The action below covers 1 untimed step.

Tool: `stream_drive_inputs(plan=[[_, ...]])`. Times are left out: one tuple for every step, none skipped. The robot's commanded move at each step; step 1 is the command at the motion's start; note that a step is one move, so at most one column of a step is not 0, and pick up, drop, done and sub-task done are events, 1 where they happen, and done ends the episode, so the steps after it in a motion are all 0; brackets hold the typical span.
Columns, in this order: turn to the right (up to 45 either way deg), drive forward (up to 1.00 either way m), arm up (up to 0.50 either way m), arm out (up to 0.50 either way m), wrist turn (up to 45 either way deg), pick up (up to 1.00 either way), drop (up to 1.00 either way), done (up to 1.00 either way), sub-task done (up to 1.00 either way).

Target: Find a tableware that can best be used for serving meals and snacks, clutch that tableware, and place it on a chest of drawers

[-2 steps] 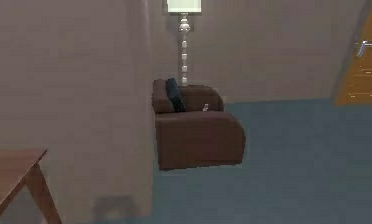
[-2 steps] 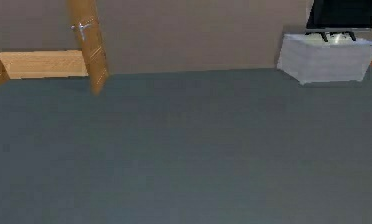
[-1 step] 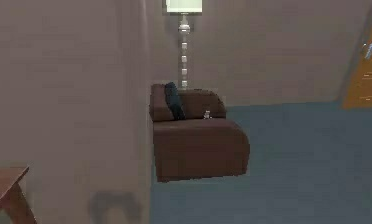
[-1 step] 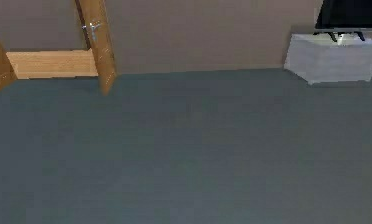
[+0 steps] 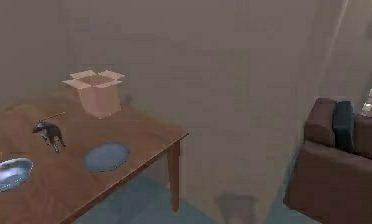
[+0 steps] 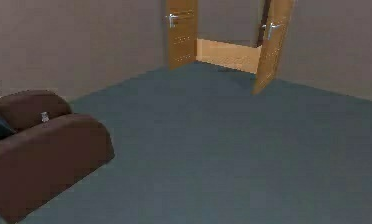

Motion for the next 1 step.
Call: stream_drive_inputs(plan=[[-45.0,0.0,0.0,0.0,0.0,0.0,0.0,0.0,0.0]])
